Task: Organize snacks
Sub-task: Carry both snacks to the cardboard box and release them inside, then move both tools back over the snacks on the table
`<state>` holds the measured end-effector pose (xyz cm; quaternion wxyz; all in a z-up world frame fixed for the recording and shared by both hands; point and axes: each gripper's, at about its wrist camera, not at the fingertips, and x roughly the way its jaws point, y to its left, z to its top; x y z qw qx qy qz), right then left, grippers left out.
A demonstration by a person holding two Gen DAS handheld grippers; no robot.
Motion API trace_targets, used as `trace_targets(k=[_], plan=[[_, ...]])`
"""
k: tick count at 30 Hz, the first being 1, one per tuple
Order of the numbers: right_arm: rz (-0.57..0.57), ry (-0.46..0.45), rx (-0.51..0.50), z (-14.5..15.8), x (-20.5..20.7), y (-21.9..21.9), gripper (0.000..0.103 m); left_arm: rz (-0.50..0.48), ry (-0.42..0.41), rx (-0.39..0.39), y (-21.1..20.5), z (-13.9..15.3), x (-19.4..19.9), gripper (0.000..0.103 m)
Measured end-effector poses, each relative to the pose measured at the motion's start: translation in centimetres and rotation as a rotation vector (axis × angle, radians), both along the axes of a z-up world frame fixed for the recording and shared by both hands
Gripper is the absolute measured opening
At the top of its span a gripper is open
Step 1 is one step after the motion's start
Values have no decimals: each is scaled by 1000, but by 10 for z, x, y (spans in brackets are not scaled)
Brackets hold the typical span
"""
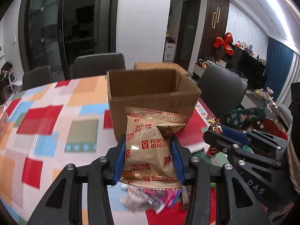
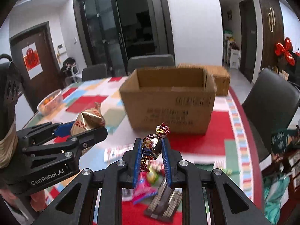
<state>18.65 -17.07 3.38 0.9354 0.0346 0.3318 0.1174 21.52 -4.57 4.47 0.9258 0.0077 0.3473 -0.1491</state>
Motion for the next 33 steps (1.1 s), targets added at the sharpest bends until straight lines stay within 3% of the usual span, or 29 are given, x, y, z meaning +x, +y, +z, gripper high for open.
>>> trace_targets(k=[4, 11, 23, 26, 28, 30, 33], plan=[[-12, -42, -6, 23, 25, -5, 23, -4, -38, 14, -5, 22, 30, 45], [-23, -55, -2, 47, 77, -11, 23, -10, -20, 19, -9, 40, 86, 45], [-57, 7, -17, 45, 164, -23, 23, 12, 57, 40, -14, 34, 170, 45], [-70, 21, -15, 43, 184, -27, 23, 46, 40, 97, -18, 33, 183, 56], [-91, 22, -28, 42, 192, -30, 30, 64, 30, 107, -16, 34, 182, 63], [-110, 30, -47, 40, 194, -32, 43, 72, 19, 112, -14, 32, 177, 66], [-105, 31, -47, 39, 188, -35, 44, 83, 2, 138, -15, 32, 163, 67]])
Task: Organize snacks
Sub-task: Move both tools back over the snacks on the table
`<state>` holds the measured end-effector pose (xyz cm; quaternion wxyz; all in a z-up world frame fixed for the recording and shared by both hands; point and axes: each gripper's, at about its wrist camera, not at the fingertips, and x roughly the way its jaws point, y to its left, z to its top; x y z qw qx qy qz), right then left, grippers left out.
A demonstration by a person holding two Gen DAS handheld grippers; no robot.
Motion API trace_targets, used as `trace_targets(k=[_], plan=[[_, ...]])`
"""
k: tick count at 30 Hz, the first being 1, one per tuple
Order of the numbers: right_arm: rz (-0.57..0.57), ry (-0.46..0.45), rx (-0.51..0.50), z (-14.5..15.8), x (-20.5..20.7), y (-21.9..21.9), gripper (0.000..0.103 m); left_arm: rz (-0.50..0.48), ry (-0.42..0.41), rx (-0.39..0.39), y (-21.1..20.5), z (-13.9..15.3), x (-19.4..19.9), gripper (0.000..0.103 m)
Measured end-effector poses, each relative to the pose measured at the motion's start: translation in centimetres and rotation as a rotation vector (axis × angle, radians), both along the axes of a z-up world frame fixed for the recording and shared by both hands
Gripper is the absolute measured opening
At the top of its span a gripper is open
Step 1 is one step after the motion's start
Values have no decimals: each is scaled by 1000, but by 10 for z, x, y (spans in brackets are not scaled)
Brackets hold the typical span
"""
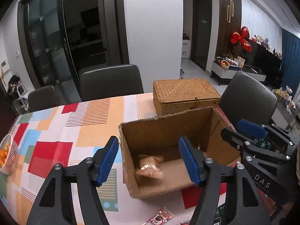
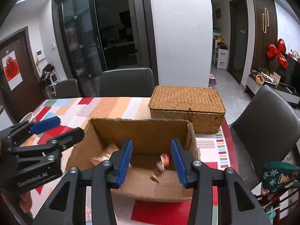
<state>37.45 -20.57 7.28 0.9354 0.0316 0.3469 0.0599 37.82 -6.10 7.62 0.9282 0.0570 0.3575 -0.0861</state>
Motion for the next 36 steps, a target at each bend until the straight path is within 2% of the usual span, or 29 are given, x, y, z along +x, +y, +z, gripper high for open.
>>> trace_targets(k=[4, 6, 8, 14, 20, 28, 36], plan=[[13, -21, -26, 1, -24, 1, 45, -20, -12, -3, -3, 0, -29, 68], [8, -39, -34, 4, -37, -1, 50, -26, -29, -4, -3, 2, -46, 73], [-4, -61, -44, 6, -56, -3, 50, -44, -41, -7, -3, 3, -61, 76], [-23, -103, -72, 10, -114, -7, 50, -71, -72, -22, -6, 2, -110, 77], [-17, -123, -95, 6, -165, -10, 50, -108, -62, -40, -15, -9, -154, 78], [-15, -94, -110, -12, -219, -17, 50, -142, 1, -80, -24, -33, -195, 78], [-42, -23, -117, -45, -254, -31, 50, -215, 58, -28, -44, -66, -218, 78]])
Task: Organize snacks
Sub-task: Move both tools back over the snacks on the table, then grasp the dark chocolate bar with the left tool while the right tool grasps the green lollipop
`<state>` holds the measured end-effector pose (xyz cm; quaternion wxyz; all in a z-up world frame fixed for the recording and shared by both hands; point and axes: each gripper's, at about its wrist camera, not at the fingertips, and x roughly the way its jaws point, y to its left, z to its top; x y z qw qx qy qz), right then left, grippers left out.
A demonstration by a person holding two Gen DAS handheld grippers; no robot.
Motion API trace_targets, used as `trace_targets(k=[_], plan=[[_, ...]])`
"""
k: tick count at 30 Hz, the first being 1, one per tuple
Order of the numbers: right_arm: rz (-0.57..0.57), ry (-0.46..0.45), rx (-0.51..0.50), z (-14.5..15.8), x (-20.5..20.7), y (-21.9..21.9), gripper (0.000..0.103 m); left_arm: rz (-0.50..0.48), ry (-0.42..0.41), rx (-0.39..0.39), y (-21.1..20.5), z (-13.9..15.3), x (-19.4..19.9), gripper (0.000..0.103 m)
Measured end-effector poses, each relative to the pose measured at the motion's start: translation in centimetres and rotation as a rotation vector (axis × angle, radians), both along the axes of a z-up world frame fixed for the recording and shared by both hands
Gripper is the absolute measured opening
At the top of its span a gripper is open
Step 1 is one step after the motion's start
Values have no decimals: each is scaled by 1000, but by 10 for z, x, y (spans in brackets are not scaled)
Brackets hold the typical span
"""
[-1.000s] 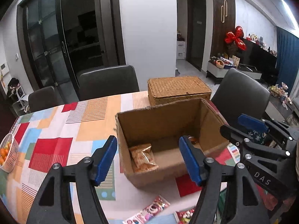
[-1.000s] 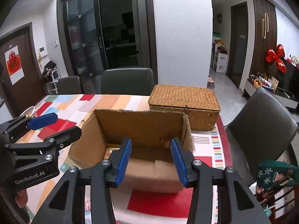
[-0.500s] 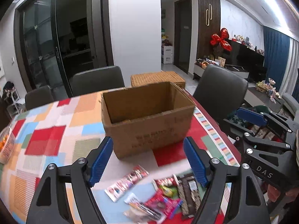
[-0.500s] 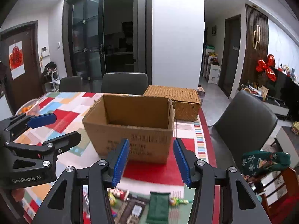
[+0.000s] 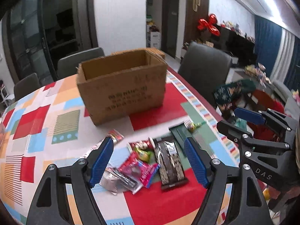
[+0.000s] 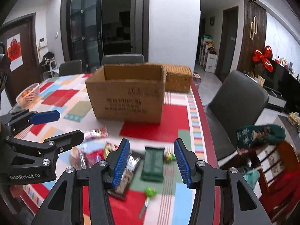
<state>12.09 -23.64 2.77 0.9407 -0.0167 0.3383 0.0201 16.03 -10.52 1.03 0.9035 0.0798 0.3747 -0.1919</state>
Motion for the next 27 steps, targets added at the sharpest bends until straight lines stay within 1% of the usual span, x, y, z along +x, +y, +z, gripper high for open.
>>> trace_targets(k=[2, 4, 11, 14, 19, 23, 27], plan=[[-9, 27, 7, -11, -5, -3, 50, -26, 18, 17, -6, -12, -3, 78], [-14, 54, 20, -21, -9, -4, 50, -44, 35, 15, -10, -22, -4, 78], [-23, 149, 58, -61, -13, -12, 50, -84, 118, 31, -23, -55, 5, 77], [-27, 179, 78, -79, -11, -15, 50, -88, 152, 35, -28, -69, 13, 77], [-37, 249, 122, -105, -1, -19, 50, -75, 234, 25, -33, -92, 31, 77], [-40, 269, 144, -119, 5, -21, 50, -66, 267, 35, -38, -104, 39, 76], [-46, 283, 147, -127, 8, -22, 50, -54, 283, 42, -45, -111, 47, 74]])
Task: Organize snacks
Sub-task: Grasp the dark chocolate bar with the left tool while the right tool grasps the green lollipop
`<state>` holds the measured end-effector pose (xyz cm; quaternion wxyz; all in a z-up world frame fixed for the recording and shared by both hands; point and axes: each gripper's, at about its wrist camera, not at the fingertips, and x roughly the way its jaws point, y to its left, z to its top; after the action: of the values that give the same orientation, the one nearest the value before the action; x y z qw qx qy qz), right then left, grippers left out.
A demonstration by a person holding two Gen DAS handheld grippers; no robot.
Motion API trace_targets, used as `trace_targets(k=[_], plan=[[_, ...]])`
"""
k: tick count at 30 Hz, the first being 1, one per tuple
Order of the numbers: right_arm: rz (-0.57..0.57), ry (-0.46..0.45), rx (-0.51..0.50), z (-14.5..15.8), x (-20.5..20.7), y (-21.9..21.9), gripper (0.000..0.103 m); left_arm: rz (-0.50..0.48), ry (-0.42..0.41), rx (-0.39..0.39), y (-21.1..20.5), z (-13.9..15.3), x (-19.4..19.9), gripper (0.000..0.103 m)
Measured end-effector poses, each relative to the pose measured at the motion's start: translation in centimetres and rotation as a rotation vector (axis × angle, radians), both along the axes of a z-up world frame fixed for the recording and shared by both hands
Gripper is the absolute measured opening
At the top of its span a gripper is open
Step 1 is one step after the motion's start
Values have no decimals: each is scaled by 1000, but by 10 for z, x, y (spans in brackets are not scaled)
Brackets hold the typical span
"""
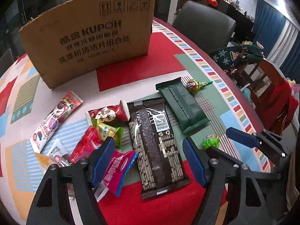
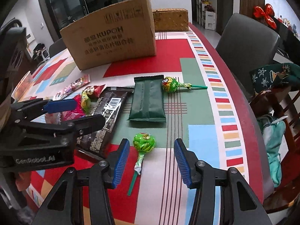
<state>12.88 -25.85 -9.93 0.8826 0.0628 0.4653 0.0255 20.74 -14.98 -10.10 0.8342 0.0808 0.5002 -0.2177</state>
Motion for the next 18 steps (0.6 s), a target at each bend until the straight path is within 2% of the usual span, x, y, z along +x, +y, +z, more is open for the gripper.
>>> trace_targets(k=[10, 14, 16, 18], plan=[[-35, -5, 10, -4, 7, -14, 50, 16, 30, 51, -15, -19, 13, 67], [-42, 4, 23, -8, 10, -17, 43, 21, 11, 74, -19, -22, 15, 67], [-44, 1, 19, -8, 10, -17, 40, 24, 3, 71, -20, -22, 14, 63], [-43, 2, 21, -8, 11, -17, 33, 28, 1, 65, -19, -22, 13, 55]])
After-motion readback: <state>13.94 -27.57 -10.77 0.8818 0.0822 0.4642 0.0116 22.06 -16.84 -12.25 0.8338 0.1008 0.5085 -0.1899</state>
